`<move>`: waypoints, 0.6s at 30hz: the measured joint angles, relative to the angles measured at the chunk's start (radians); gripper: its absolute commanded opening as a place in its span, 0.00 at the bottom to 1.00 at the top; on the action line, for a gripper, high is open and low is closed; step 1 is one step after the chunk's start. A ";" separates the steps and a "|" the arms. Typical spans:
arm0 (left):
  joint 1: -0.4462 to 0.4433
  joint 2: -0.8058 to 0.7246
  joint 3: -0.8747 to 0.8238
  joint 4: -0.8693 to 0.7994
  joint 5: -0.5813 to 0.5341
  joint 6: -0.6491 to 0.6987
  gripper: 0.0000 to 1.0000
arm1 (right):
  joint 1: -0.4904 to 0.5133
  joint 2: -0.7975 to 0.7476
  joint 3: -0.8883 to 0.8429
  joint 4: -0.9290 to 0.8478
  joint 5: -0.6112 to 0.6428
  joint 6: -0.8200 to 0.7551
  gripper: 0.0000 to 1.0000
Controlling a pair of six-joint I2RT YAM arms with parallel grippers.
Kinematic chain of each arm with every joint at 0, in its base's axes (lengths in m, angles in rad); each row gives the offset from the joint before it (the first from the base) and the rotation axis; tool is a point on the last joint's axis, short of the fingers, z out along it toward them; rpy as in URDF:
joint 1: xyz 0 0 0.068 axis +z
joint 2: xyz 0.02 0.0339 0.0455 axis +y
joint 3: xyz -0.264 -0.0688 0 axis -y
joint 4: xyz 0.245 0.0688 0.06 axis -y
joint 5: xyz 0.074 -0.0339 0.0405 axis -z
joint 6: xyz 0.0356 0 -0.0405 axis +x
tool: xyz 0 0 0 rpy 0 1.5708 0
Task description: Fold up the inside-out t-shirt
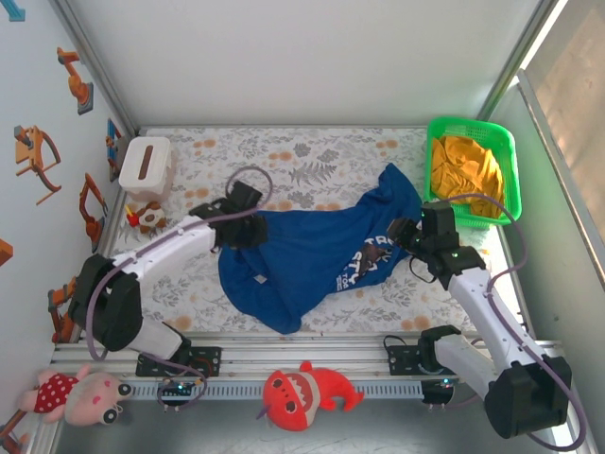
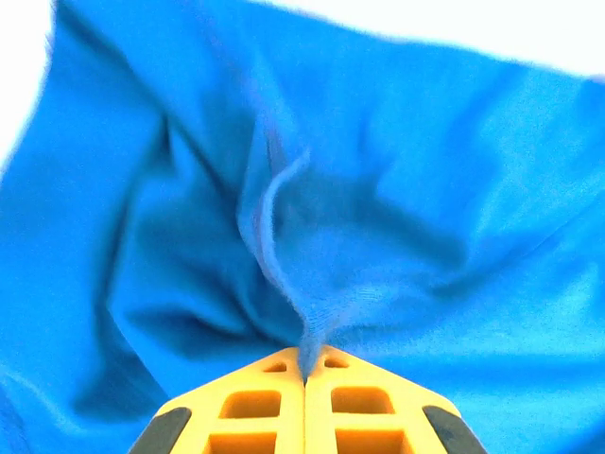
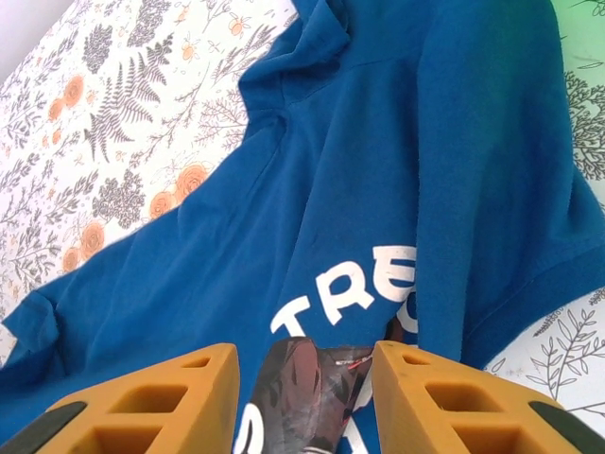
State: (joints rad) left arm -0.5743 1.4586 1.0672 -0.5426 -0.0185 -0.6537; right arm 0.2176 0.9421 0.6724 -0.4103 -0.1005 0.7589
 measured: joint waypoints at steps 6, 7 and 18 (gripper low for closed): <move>0.316 0.116 0.349 0.003 0.171 0.117 0.00 | 0.014 0.029 0.029 0.024 -0.040 -0.010 0.40; 0.352 0.164 0.413 0.003 0.198 0.129 0.00 | 0.022 0.038 0.032 0.033 -0.042 -0.012 0.40; 0.606 0.457 0.572 0.040 0.435 0.085 0.62 | 0.082 0.049 0.027 0.032 -0.036 -0.034 0.41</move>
State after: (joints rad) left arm 0.0315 1.9160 1.6390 -0.5022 0.4164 -0.5682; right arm 0.2993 0.9913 0.6998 -0.3786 -0.1364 0.7254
